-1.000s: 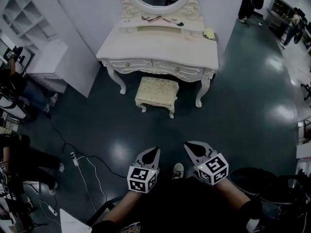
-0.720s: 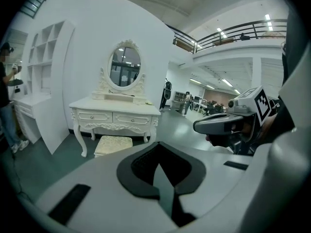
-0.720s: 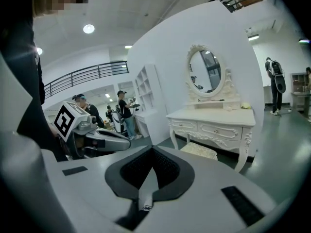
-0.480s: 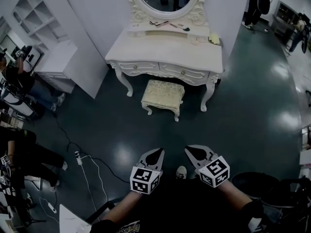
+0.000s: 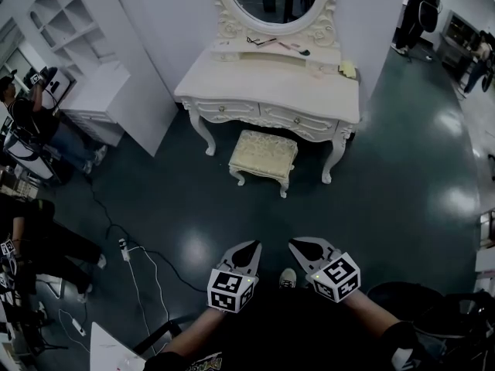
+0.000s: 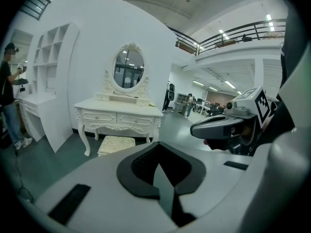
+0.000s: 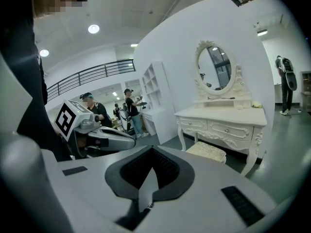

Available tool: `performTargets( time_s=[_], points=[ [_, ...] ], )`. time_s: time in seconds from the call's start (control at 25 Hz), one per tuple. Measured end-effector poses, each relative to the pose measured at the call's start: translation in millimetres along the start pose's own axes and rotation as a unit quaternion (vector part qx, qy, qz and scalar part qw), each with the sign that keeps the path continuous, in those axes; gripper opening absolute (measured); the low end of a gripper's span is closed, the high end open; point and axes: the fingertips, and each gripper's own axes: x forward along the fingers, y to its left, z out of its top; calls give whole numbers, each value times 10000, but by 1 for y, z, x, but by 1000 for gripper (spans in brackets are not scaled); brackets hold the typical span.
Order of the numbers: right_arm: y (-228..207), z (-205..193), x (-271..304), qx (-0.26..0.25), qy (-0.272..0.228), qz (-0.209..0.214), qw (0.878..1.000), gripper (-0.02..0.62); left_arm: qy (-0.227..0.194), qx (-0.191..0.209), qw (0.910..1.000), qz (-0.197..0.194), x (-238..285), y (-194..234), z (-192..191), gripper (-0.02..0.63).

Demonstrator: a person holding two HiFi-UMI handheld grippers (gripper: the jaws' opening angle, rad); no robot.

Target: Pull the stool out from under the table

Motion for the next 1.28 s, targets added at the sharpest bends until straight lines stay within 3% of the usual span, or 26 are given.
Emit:
performTargets(
  time_s=[1.28],
  points=[
    [-18, -2, -9, 127, 0, -162, 9998, 28, 47, 115, 9999, -47, 18, -8, 5, 8]
  ],
)
